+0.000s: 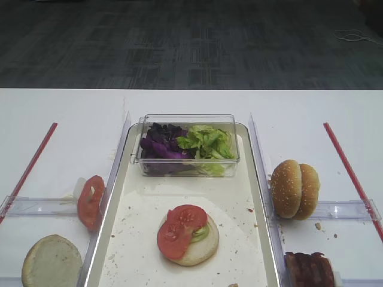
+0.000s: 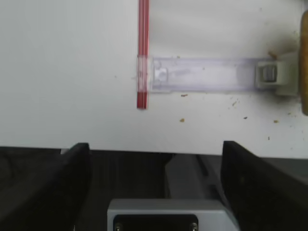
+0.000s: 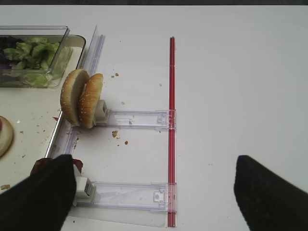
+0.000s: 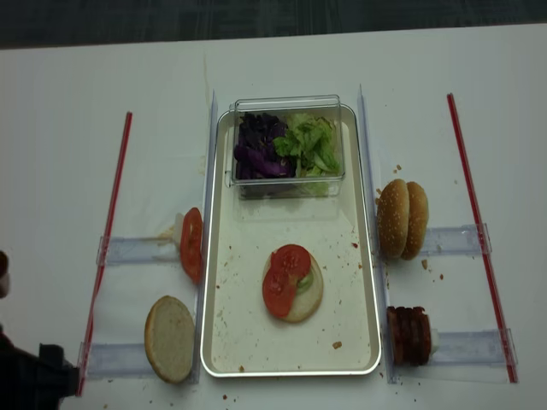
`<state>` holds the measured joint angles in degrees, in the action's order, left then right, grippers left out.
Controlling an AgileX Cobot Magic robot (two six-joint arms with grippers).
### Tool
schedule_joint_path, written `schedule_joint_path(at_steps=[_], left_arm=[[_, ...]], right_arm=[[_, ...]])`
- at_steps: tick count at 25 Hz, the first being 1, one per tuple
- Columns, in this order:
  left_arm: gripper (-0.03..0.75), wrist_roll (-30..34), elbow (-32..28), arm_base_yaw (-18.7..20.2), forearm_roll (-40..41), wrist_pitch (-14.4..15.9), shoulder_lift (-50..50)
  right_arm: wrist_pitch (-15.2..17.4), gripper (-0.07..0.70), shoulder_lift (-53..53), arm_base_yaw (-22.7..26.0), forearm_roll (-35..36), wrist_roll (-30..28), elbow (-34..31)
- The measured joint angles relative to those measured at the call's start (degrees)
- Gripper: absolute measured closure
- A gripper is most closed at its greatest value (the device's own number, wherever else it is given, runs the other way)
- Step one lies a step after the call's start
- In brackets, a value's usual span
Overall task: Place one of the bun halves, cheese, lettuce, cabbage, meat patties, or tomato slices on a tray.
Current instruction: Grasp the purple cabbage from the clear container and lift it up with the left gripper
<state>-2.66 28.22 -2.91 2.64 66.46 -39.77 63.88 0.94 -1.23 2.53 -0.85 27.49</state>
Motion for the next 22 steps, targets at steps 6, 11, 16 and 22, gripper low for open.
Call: schedule_joint_path(at_steps=[6, 11, 16, 22], left_arm=[[0.169, 0.45, 0.0, 0.0, 0.0, -0.99, -13.19], [0.169, 0.58, 0.0, 0.0, 0.0, -1.22, -14.36], [0.169, -0.49, 3.28, 0.0, 0.0, -1.75, -15.81], [0.169, -1.45, 13.56, 0.0, 0.0, -3.24, -27.84]], right_arm=[[0.0, -0.058, 0.0, 0.0, 0.0, 0.0, 0.0], [0.0, -0.058, 0.0, 0.0, 0.0, 0.0, 0.0], [0.0, -0.058, 0.0, 0.0, 0.0, 0.0, 0.0], [0.0, -0.058, 0.0, 0.0, 0.0, 0.0, 0.0]])
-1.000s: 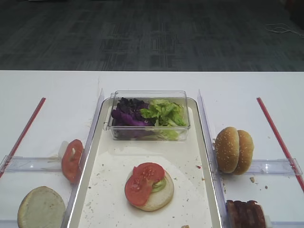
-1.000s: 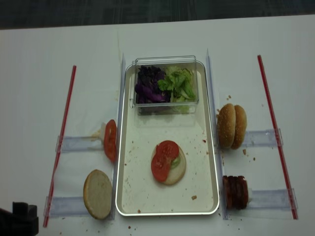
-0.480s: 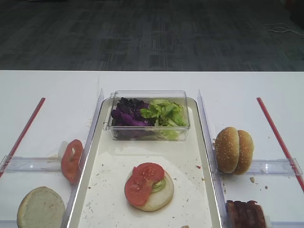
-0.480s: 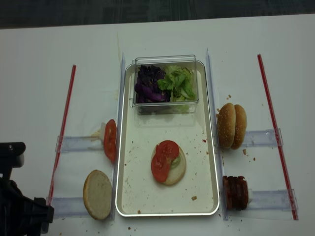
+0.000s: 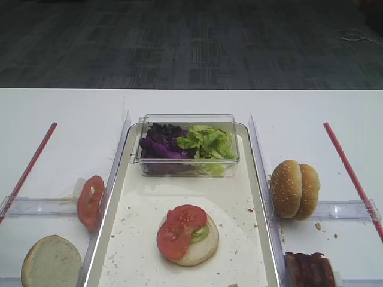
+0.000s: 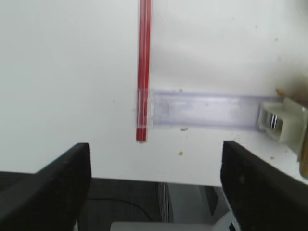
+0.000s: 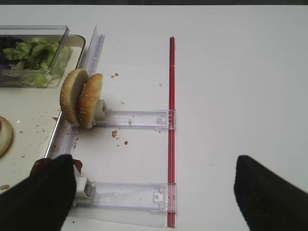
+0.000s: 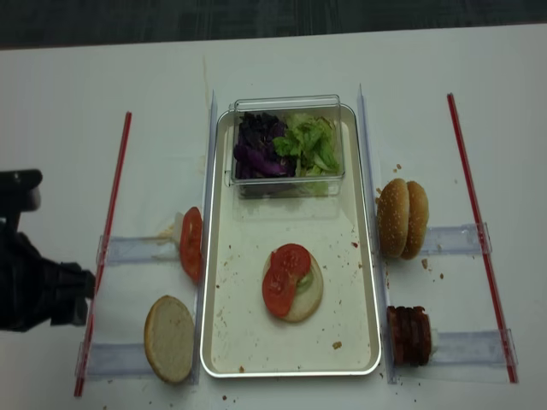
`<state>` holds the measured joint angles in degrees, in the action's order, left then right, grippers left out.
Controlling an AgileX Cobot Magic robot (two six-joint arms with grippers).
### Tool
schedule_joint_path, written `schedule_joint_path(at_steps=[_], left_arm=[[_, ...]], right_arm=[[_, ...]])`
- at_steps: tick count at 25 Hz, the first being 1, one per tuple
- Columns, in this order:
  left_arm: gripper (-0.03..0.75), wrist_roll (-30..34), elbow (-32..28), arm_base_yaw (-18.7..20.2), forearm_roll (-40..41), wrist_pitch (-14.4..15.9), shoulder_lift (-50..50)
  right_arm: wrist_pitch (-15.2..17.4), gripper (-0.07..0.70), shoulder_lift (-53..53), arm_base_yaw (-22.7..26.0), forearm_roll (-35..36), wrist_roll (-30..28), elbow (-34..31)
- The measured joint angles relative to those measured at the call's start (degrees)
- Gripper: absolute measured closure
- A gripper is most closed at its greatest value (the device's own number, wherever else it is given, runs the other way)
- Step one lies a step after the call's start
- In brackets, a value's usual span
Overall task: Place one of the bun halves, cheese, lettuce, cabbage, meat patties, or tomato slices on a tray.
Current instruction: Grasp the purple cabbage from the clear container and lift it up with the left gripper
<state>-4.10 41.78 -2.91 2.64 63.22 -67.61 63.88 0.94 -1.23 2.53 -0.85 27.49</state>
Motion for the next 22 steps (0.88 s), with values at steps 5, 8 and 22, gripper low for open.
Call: schedule_joint_path(at_steps=[5, 8, 22], left_arm=[[0.169, 0.0, 11.9, 0.0, 0.0, -1.19, -14.12], [0.169, 0.0, 19.7, 0.0, 0.0, -1.41, -21.98], [0.169, 0.7, 54.58, 1.09, -0.22, 3.73, -47.3]], right_arm=[[0.0, -0.058, 0.0, 0.0, 0.0, 0.0, 0.0], [0.0, -0.058, 0.0, 0.0, 0.0, 0.0, 0.0], [0.0, -0.058, 0.0, 0.0, 0.0, 0.0, 0.0]])
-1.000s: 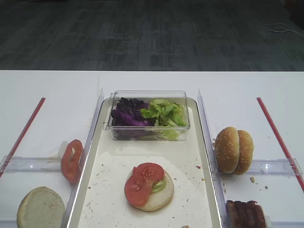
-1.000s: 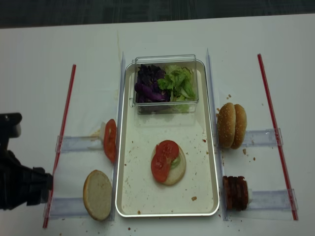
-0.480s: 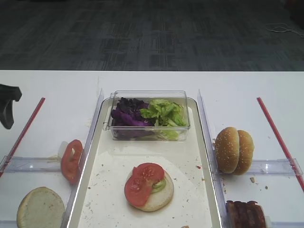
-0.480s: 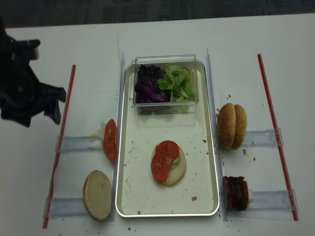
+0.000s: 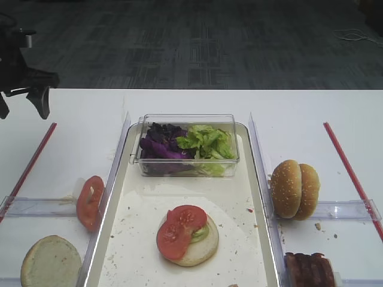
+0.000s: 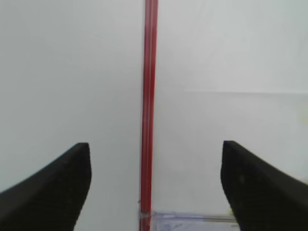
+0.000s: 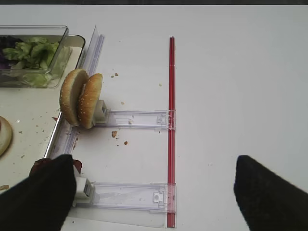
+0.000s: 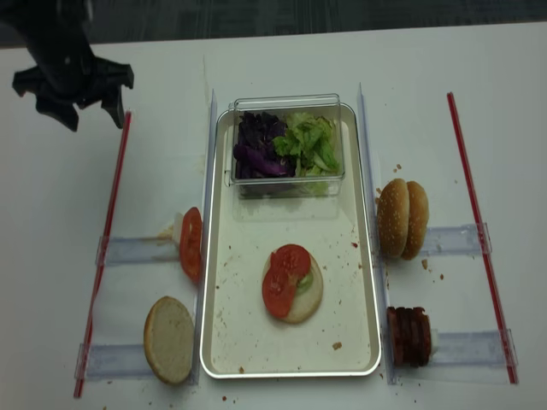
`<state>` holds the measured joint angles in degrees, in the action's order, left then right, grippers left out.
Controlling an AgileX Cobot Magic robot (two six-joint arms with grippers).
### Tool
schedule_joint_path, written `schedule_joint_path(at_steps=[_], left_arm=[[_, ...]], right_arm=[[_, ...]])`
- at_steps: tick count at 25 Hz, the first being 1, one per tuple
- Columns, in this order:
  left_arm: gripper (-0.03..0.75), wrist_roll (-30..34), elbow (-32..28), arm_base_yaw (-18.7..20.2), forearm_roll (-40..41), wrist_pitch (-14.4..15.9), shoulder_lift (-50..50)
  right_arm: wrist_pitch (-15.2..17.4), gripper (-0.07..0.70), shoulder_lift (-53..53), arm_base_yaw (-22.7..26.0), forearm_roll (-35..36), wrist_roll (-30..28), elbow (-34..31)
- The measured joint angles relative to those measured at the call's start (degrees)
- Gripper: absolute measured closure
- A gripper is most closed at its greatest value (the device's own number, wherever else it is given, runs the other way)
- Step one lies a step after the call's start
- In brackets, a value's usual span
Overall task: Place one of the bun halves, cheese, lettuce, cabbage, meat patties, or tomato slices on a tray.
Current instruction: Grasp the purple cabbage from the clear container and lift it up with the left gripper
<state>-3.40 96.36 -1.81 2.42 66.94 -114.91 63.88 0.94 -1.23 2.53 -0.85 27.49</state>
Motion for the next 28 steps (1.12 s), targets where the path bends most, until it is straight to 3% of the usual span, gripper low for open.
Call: schedule_joint_path(at_steps=[8, 11, 22, 28], left_arm=[[0.169, 0.3, 4.29, 0.89, -0.23, 0.82, -3.33], [0.169, 1.5, 4.75, 3.39, -0.12, 0.82, -3.43], [0.169, 4.69, 4.95, 24.12, -2.82, -1.06, -3.43], [0.169, 6.18, 4.95, 30.51, -2.42, -2.84, -3.43]], right_arm=[[0.0, -0.058, 0.0, 0.0, 0.0, -0.1, 0.0], [0.0, -0.058, 0.0, 0.0, 0.0, -0.1, 0.0], [0.0, -0.058, 0.0, 0.0, 0.0, -0.1, 0.0], [0.0, -0.058, 0.0, 0.0, 0.0, -0.1, 0.0]])
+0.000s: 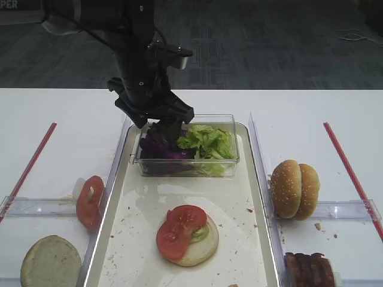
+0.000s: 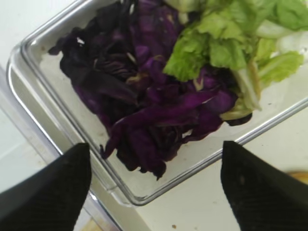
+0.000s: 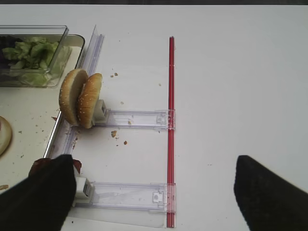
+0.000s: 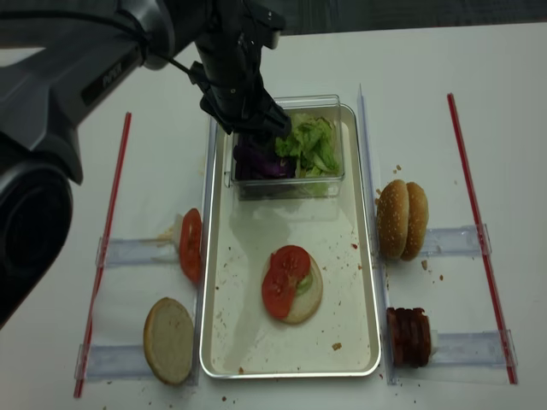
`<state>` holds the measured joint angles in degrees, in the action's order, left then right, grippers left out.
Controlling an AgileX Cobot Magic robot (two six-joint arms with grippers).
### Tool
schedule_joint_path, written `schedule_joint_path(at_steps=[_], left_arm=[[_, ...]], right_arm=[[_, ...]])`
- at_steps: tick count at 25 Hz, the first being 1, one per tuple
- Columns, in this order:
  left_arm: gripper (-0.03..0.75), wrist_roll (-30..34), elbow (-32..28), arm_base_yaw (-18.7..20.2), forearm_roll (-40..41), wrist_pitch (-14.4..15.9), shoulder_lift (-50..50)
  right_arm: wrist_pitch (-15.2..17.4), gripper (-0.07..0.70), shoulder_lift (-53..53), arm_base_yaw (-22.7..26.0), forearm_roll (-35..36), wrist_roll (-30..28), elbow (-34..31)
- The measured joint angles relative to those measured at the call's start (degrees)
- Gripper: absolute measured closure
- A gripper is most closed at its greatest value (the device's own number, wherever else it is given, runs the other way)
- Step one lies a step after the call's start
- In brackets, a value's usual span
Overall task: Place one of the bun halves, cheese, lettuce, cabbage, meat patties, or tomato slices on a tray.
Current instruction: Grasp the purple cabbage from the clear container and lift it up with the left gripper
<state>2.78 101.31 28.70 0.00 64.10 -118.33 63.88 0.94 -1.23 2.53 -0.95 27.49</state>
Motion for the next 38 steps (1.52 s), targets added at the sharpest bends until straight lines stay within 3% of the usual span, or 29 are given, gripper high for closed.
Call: schedule_joint_path(at_steps=[17, 27, 32, 38], left_arm=[[0.193, 2.53, 0.0, 0.17, 0.83, -5.15, -4.42], [0.224, 3.44, 0.0, 0.17, 0.83, -5.5, -7.34], [0.277, 3.44, 0.0, 0.17, 0.83, -5.14, -7.34], [0.419, 3.44, 0.0, 0.06, 1.01, -5.07, -7.43]], right_arm=[[0.0, -0.058, 0.0, 0.0, 0.0, 0.0, 0.0], [0.0, -0.058, 0.0, 0.0, 0.0, 0.0, 0.0], [0.0, -0.058, 0.0, 0.0, 0.0, 0.0, 0.0], [0.0, -0.058, 0.0, 0.0, 0.0, 0.0, 0.0]])
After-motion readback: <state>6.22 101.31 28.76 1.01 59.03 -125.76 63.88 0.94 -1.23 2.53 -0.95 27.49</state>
